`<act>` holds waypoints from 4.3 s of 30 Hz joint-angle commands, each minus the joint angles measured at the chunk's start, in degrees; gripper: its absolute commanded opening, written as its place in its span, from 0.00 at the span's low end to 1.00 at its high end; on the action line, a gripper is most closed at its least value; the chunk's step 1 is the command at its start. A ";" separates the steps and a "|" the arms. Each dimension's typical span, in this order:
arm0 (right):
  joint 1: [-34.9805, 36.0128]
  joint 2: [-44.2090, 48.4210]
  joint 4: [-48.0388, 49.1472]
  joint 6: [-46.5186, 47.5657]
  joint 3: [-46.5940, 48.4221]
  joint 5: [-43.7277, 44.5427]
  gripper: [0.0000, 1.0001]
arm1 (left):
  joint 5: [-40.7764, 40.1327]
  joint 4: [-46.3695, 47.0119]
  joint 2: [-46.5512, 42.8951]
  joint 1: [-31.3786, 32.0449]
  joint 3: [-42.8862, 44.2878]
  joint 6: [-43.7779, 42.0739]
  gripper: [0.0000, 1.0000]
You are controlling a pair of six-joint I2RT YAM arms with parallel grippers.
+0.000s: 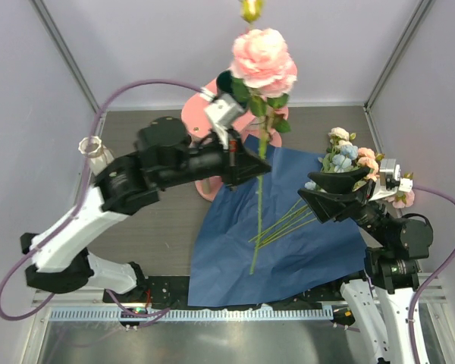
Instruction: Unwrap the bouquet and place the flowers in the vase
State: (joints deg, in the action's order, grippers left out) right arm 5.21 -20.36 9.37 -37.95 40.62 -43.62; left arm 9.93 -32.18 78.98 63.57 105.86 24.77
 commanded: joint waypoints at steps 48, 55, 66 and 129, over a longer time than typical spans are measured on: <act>4.28 0.14 -12.62 11.41 1.57 8.72 0.69 | -66.89 44.56 -1.46 -43.97 3.74 -51.84 0.00; 4.72 0.23 -13.14 11.94 1.22 8.99 0.69 | -67.24 46.78 0.12 -45.73 0.31 -52.72 0.00; 5.51 0.32 -13.41 12.73 0.95 9.60 0.69 | -67.94 47.21 1.61 -49.24 -3.03 -51.41 0.00; 7.53 0.06 -13.14 13.35 -0.63 11.18 0.69 | -67.25 9.17 9.44 -66.82 -14.46 -7.12 0.85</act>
State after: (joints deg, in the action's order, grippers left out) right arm 12.38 -20.23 -5.82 -24.99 39.86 -33.08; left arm -58.33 -20.73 92.53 -2.76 90.59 13.26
